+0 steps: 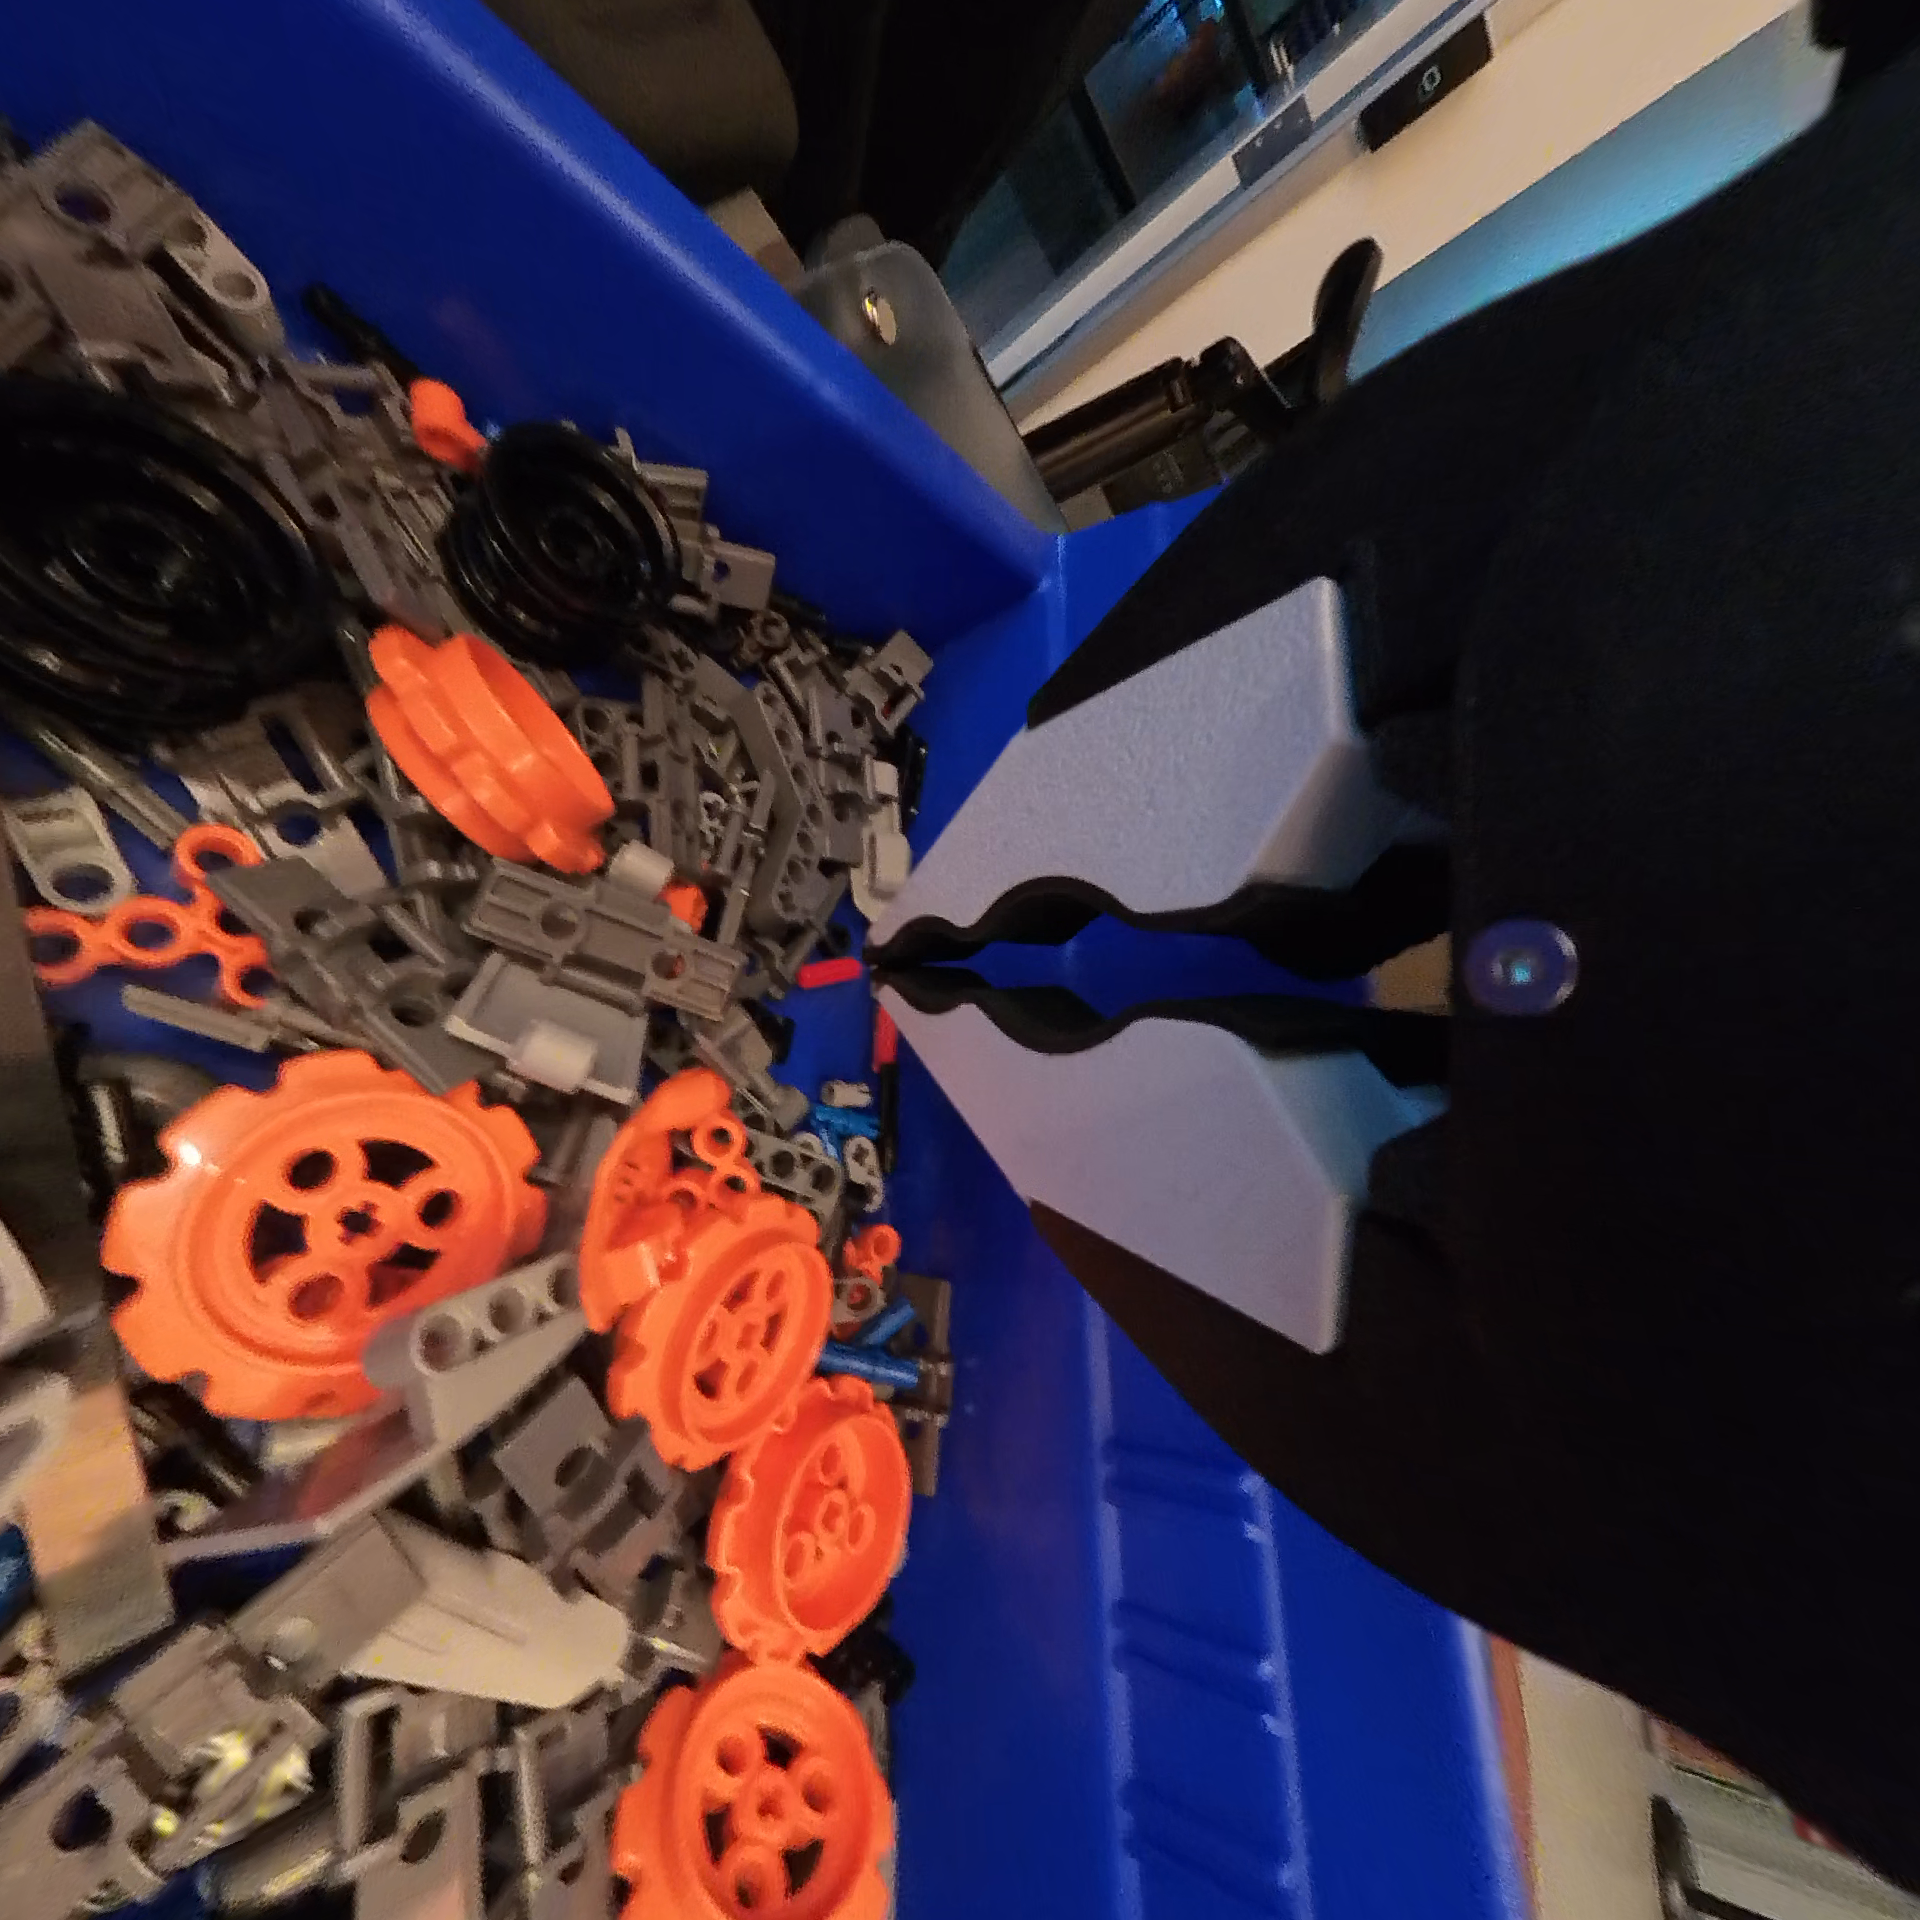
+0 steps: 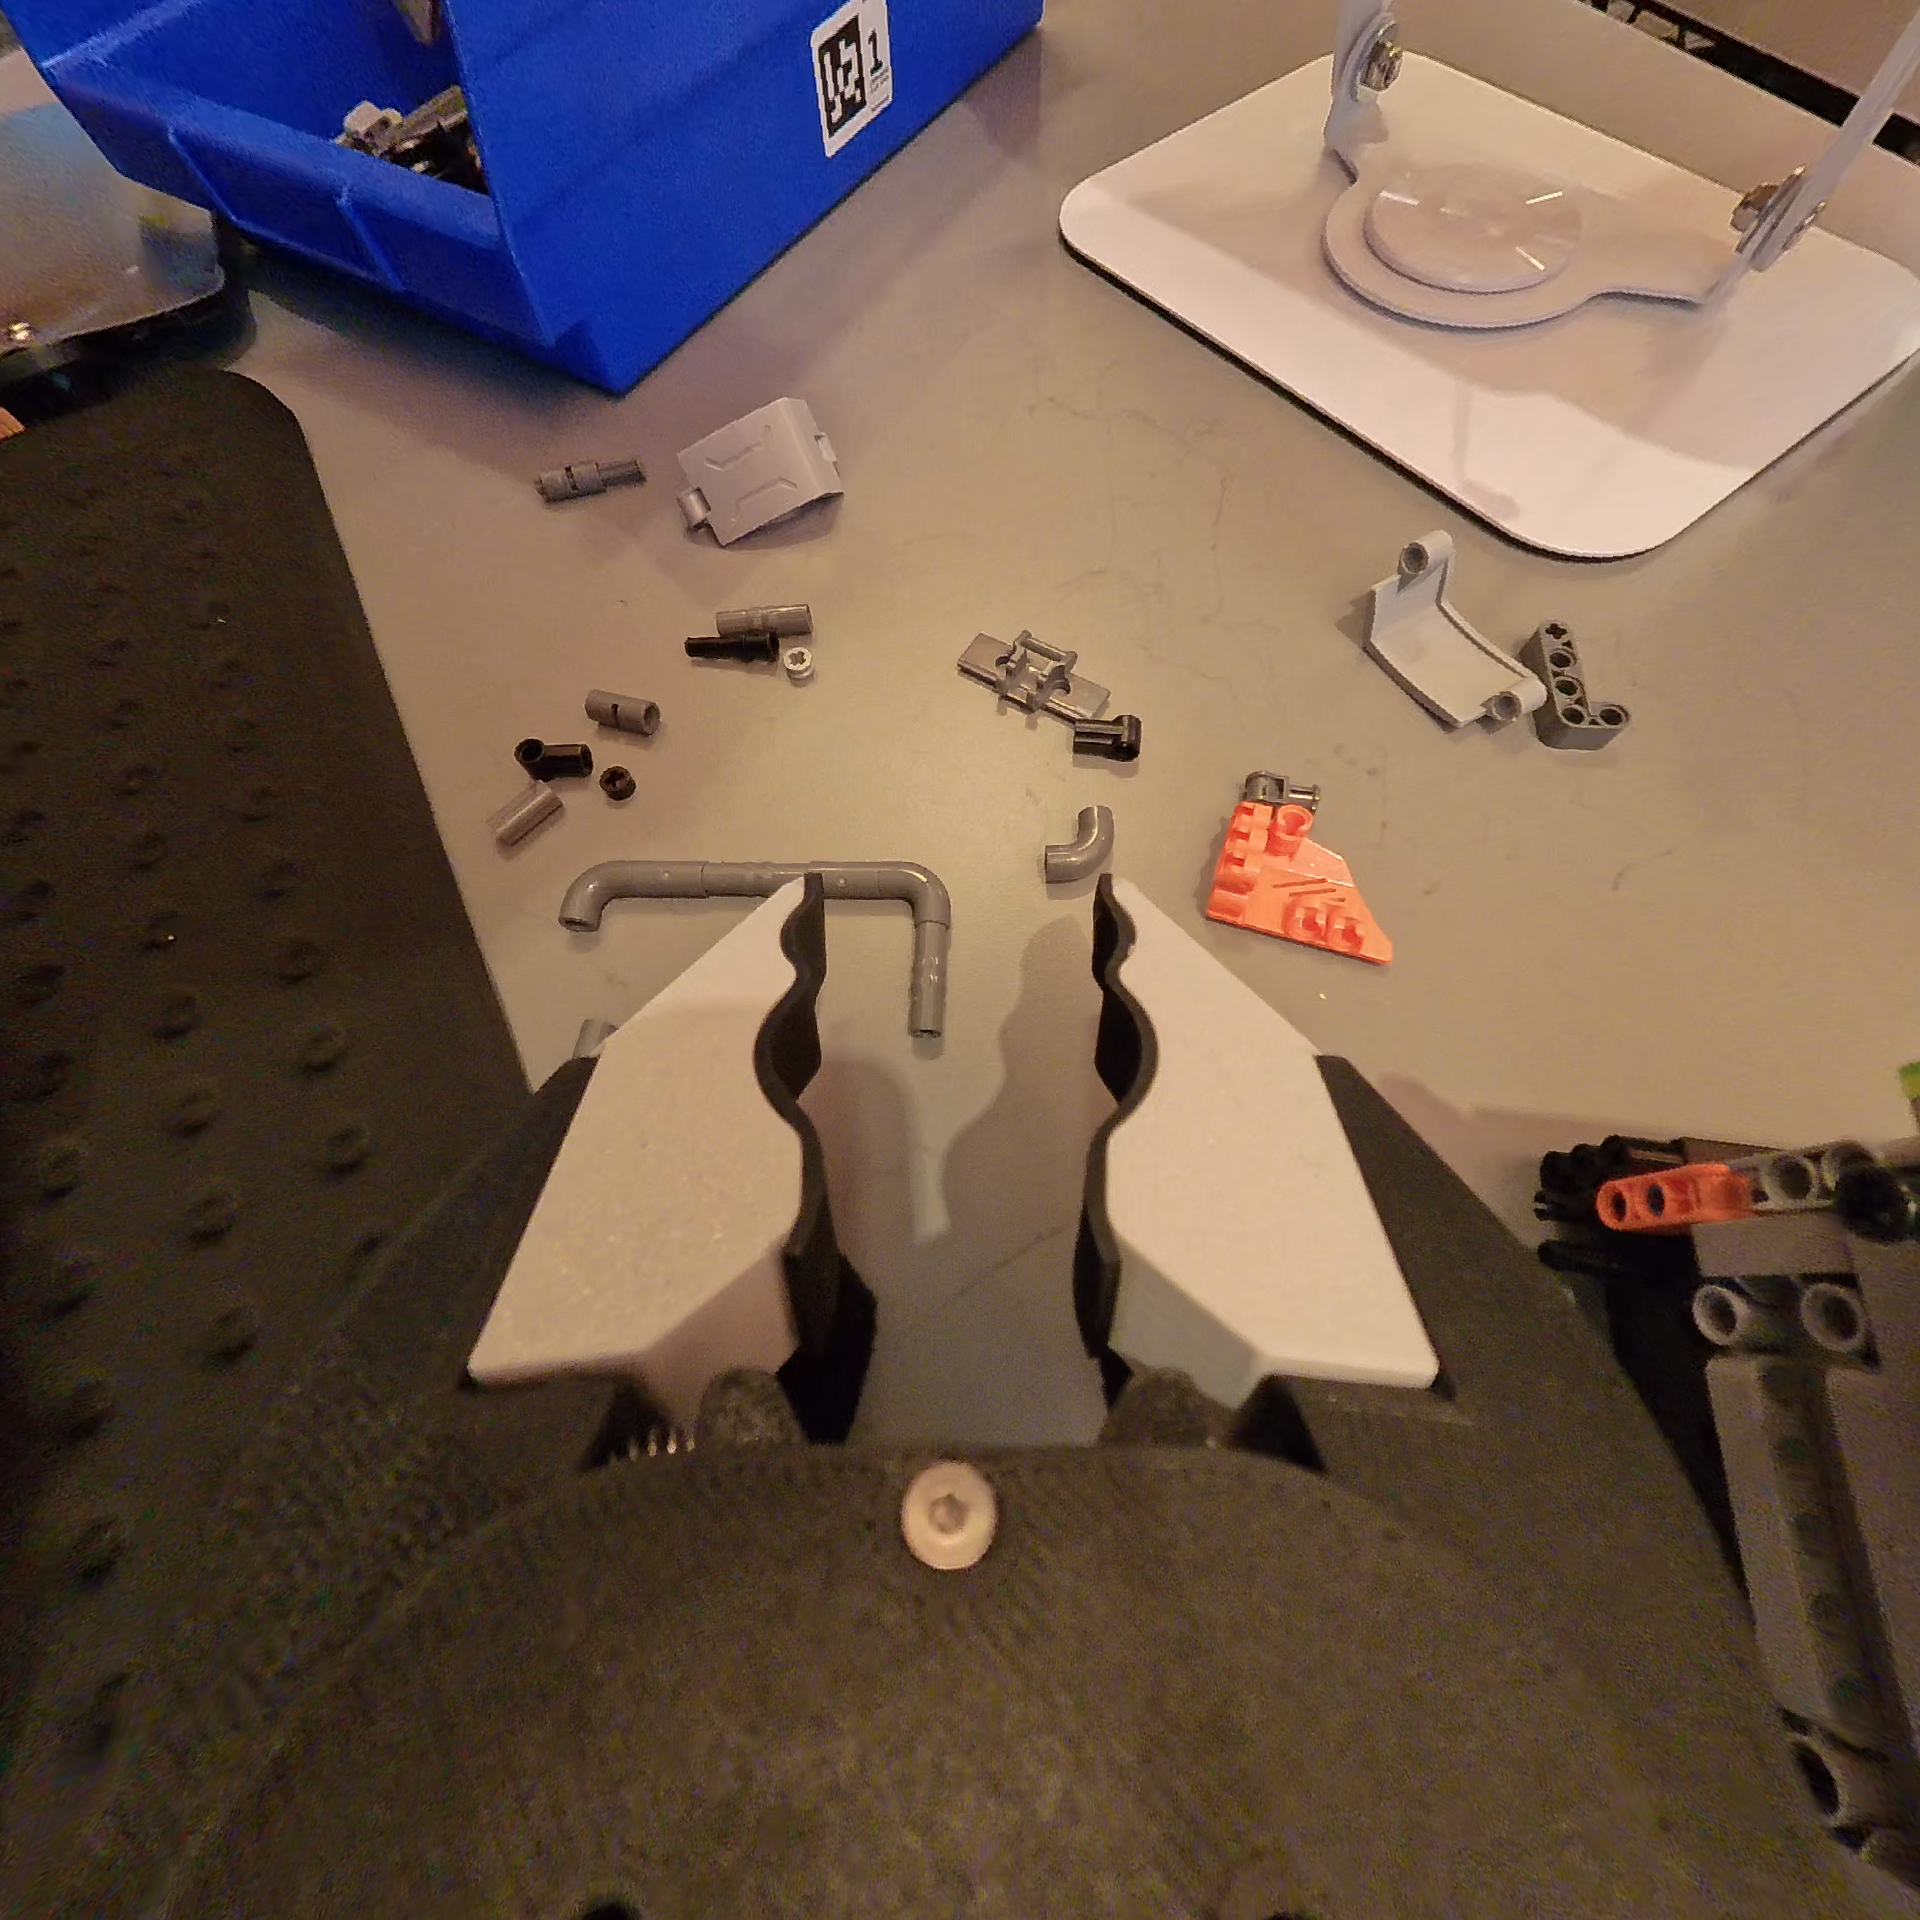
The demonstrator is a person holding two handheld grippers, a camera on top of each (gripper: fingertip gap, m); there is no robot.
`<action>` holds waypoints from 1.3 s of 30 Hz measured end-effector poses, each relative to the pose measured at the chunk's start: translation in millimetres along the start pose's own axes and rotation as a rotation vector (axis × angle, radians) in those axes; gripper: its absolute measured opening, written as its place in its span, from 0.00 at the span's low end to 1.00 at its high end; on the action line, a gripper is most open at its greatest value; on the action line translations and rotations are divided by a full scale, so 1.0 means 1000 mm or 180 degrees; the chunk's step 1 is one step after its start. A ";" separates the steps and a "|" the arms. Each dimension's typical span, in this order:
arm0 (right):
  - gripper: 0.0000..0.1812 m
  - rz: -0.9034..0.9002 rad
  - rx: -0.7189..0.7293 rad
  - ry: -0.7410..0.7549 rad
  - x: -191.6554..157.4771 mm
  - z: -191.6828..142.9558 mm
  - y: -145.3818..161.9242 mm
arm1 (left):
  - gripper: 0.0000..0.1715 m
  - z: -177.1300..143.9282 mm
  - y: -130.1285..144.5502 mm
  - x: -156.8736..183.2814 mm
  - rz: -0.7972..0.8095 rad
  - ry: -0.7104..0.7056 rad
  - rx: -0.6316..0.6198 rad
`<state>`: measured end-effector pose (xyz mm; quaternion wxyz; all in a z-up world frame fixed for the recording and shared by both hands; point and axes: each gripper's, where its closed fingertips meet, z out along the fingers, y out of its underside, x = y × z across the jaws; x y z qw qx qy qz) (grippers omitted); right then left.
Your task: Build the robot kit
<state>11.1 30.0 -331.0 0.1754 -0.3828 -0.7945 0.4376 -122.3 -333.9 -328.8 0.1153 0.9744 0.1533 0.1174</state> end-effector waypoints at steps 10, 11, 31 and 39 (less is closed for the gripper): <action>0.27 -0.0015 0.0028 0.0003 0.000 -0.001 -0.001 | 0.01 0.025 0.007 -0.001 0.0125 -0.0185 -0.0502; 0.27 -0.0017 0.0031 0.0004 -0.001 -0.002 -0.001 | 0.03 0.025 0.006 -0.002 0.0154 -0.0213 -0.0523; 0.26 -0.0015 0.0081 -0.0016 -0.001 -0.003 -0.004 | 0.05 0.020 0.000 -0.008 -0.0050 -0.0070 -0.0315; 0.26 -0.0015 0.0085 -0.0018 -0.001 -0.004 -0.004 | 0.01 0.024 0.000 -0.015 -0.0167 -0.0102 -0.0345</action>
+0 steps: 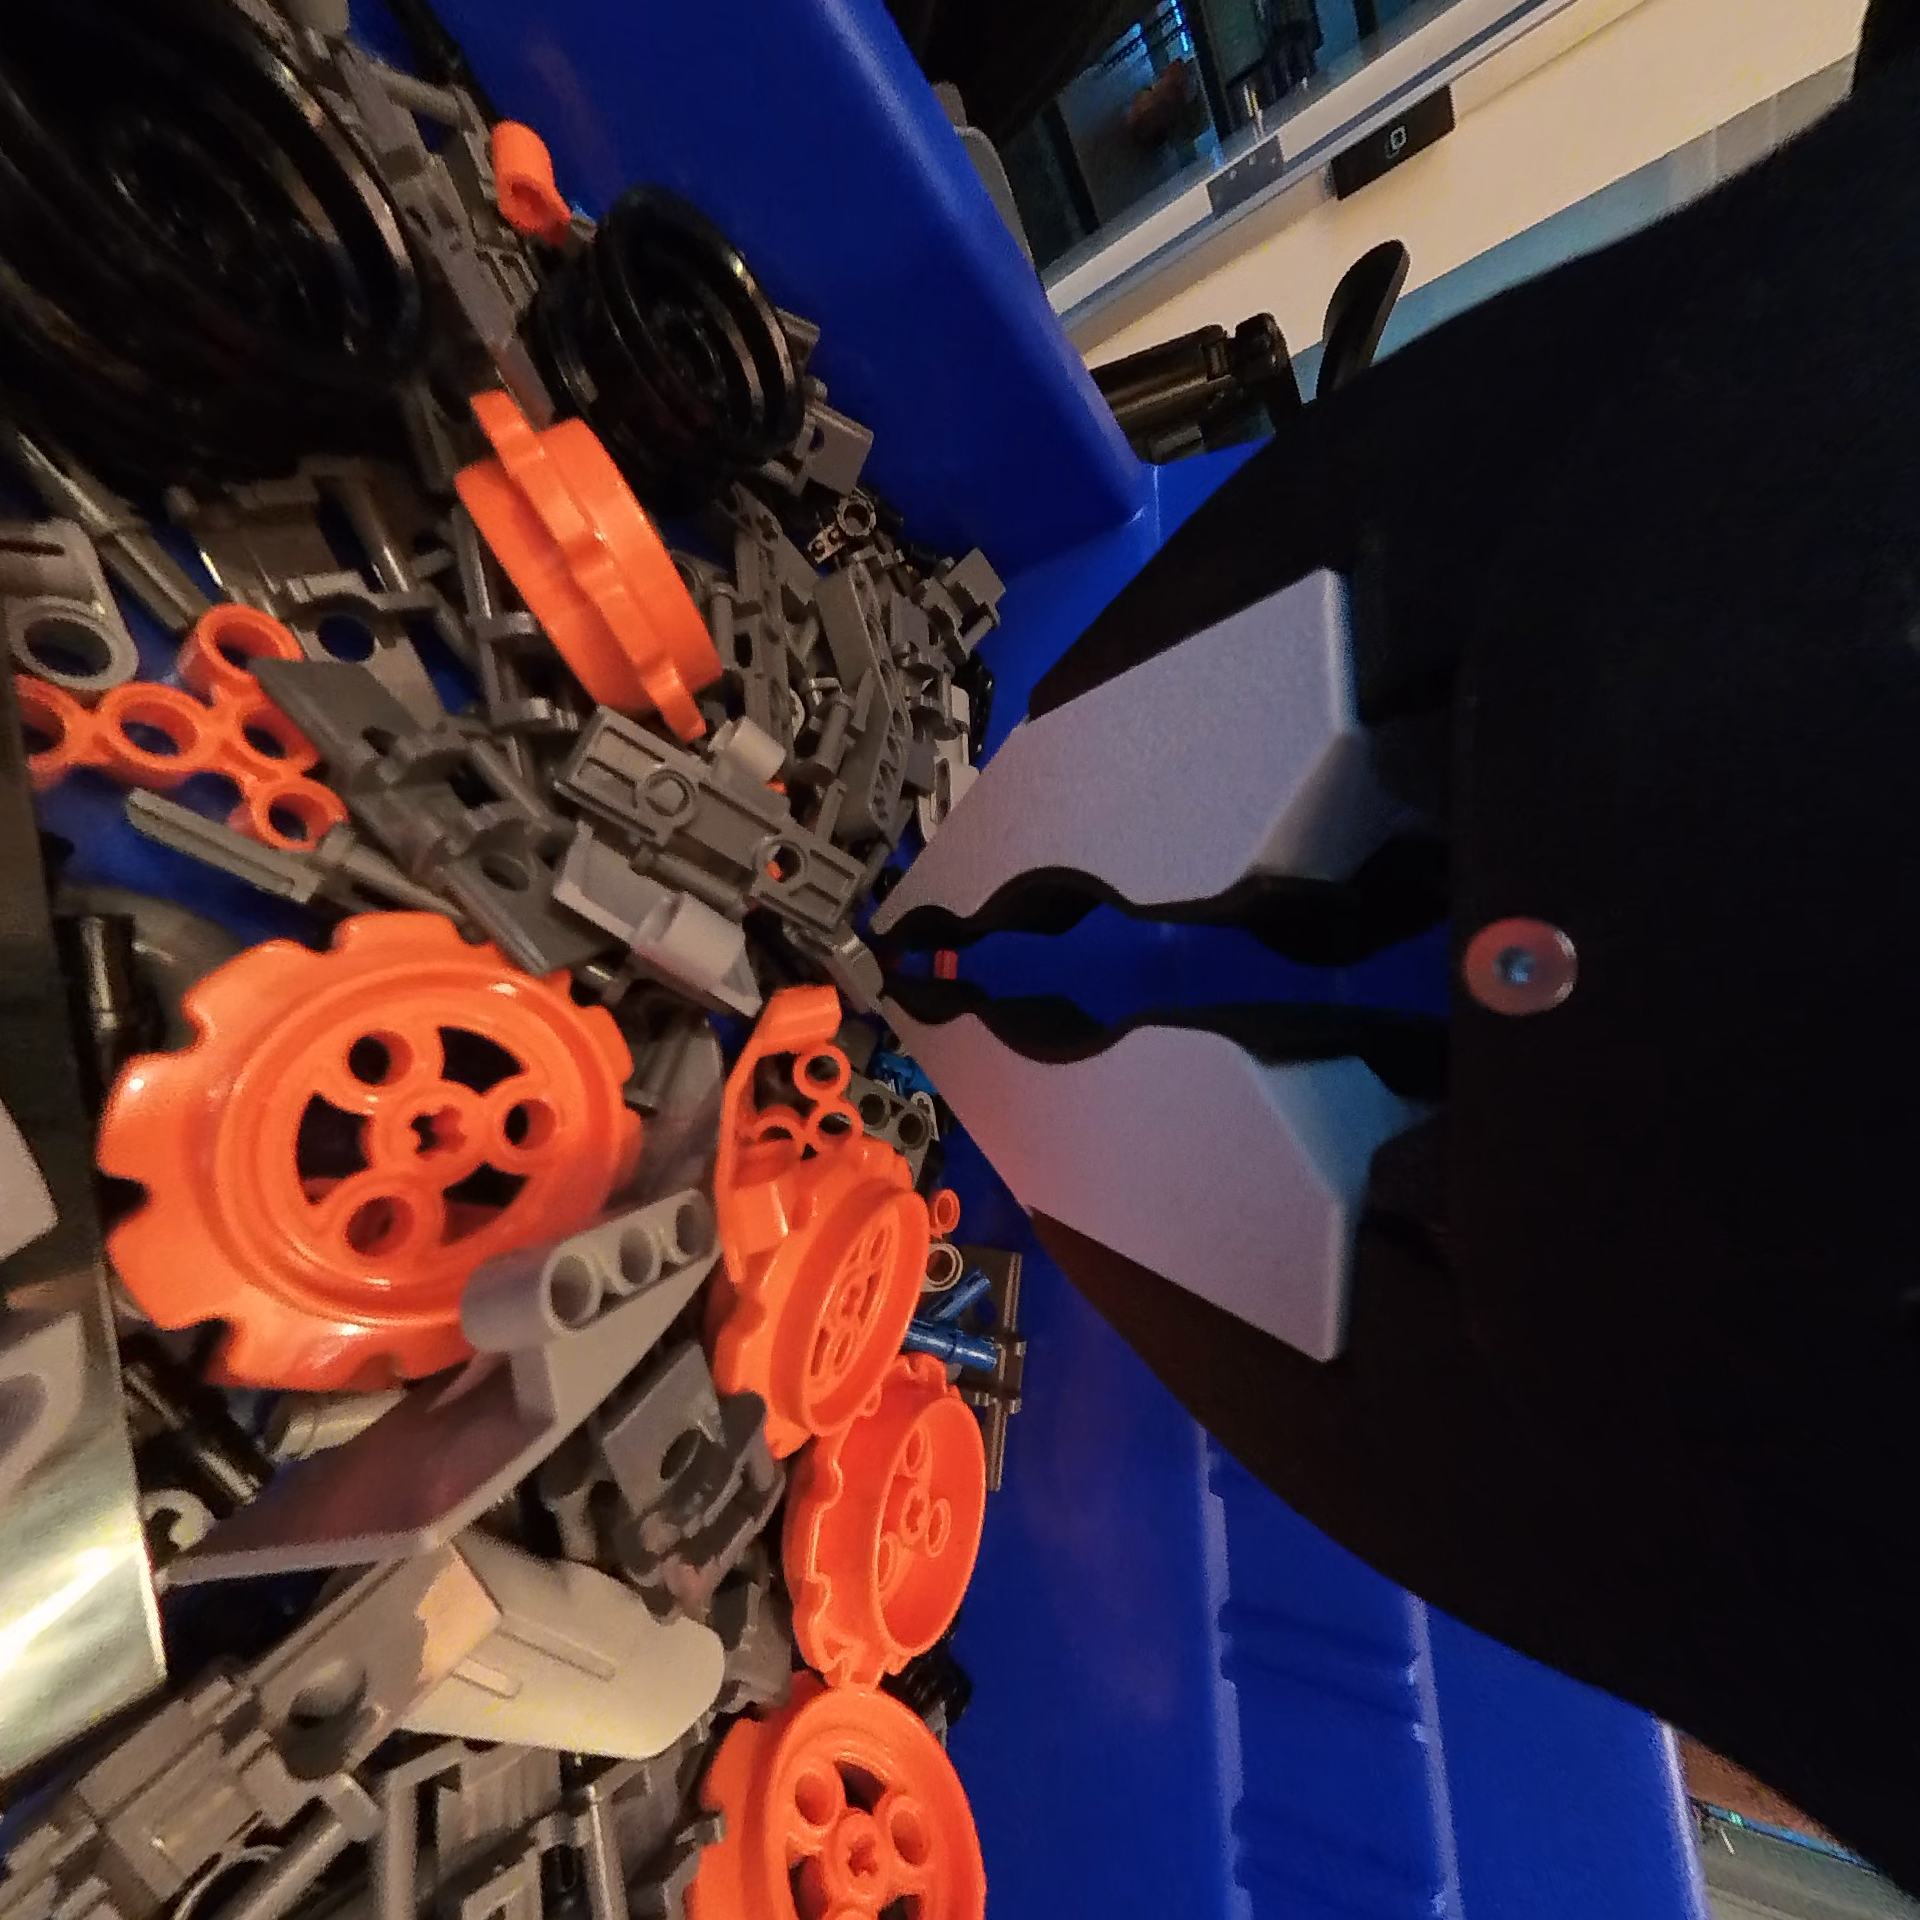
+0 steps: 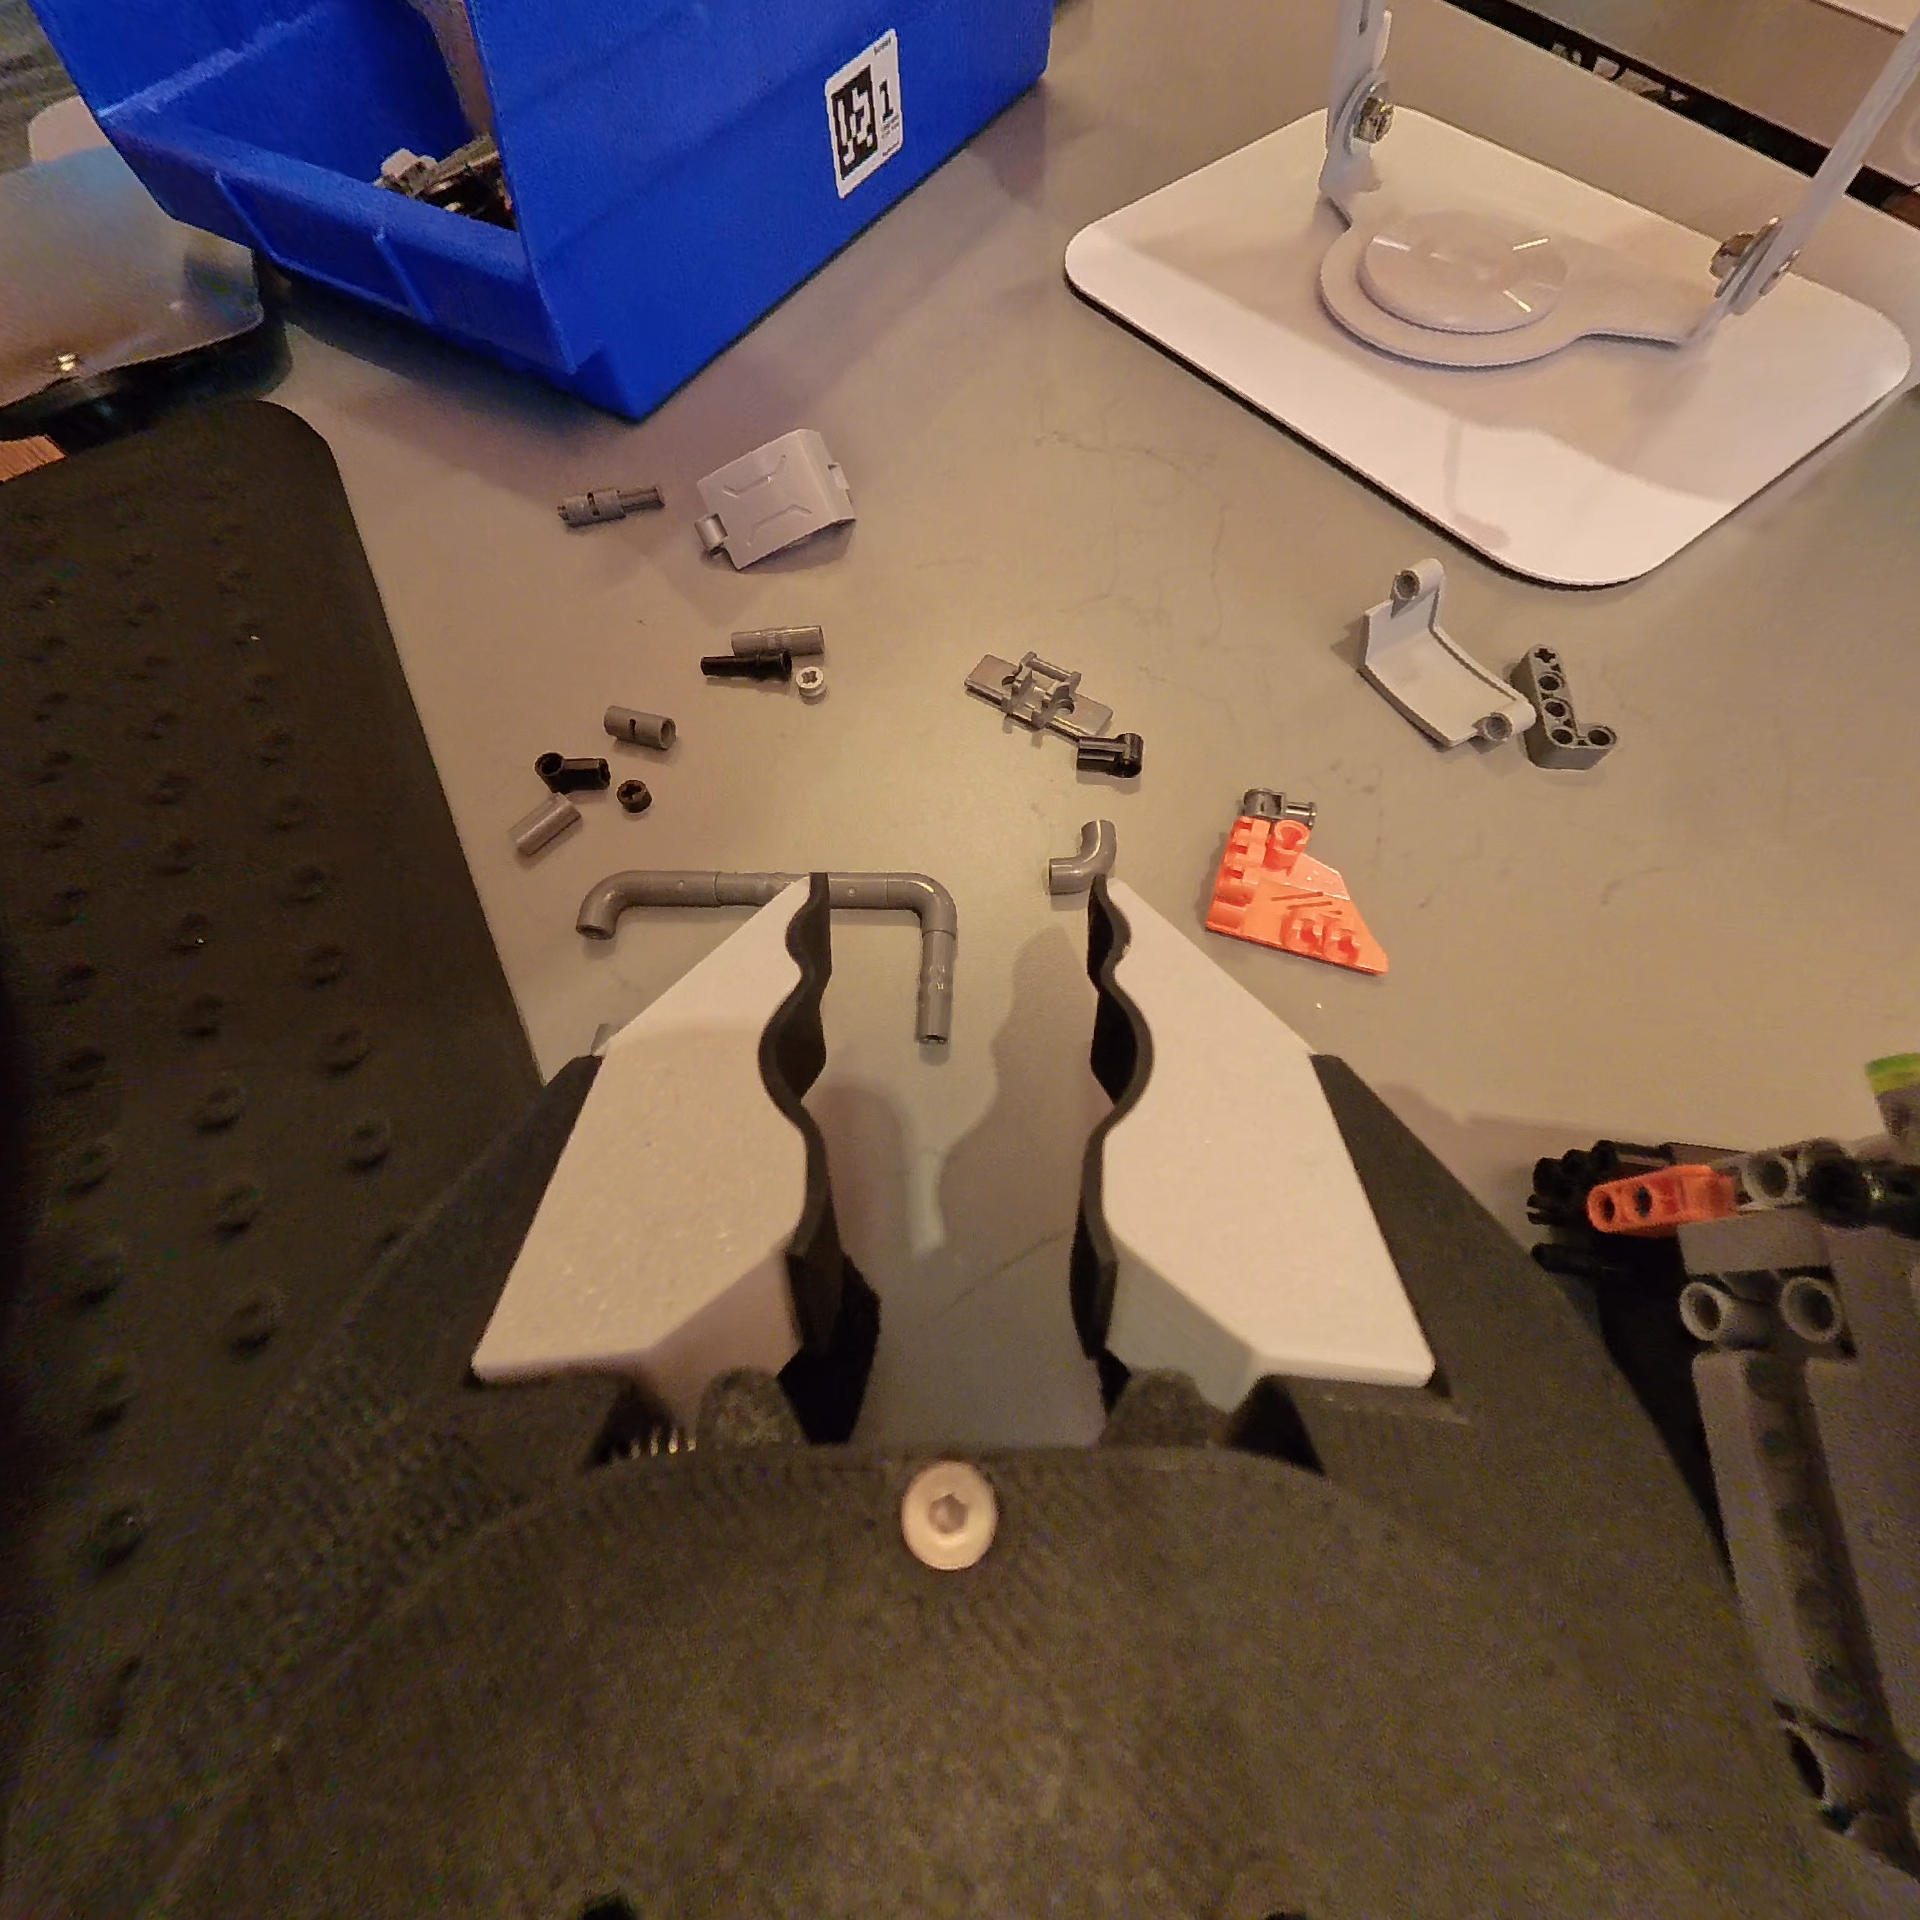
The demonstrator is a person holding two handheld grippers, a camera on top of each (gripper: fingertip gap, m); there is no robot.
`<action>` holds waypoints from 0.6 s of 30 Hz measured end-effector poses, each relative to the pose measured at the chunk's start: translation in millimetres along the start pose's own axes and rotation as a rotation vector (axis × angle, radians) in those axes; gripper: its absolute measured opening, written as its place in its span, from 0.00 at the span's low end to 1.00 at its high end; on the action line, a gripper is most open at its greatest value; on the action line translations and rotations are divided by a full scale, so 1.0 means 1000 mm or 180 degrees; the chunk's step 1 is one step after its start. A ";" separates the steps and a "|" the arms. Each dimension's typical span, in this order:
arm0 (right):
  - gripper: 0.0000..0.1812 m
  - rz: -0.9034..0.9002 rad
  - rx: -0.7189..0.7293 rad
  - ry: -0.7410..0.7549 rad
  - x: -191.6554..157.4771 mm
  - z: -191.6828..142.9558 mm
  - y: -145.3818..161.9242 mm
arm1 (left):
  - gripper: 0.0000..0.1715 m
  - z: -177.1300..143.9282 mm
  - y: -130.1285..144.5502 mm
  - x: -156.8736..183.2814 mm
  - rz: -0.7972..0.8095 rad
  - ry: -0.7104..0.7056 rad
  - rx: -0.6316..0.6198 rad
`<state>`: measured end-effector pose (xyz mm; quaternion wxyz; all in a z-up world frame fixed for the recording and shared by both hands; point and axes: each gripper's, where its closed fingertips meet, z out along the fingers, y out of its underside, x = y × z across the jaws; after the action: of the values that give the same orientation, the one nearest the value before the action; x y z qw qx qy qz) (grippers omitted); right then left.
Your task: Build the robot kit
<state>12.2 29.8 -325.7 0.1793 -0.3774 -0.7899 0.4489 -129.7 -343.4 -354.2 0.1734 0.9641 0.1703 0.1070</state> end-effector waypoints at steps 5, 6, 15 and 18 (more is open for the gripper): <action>0.26 0.0004 0.0017 -0.0004 0.000 -0.001 -0.001 | 0.00 -0.001 -0.001 0.007 -0.0036 0.0108 0.0128; 0.26 0.0005 0.0017 -0.0005 0.000 -0.001 -0.001 | 0.00 -0.001 -0.001 0.007 -0.0029 0.0104 0.0146; 0.26 -0.0001 0.0059 -0.0003 0.000 -0.002 -0.003 | 0.00 -0.031 0.003 0.017 -0.0006 0.0102 0.0516; 0.26 0.0019 0.0120 0.0003 0.001 -0.005 -0.007 | 0.00 -0.053 -0.002 0.027 0.0013 0.0065 0.0727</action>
<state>11.2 31.4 -317.7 0.1854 -0.3765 -0.7800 0.4641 -119.6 -315.9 -302.3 0.0604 0.9768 0.1812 0.0971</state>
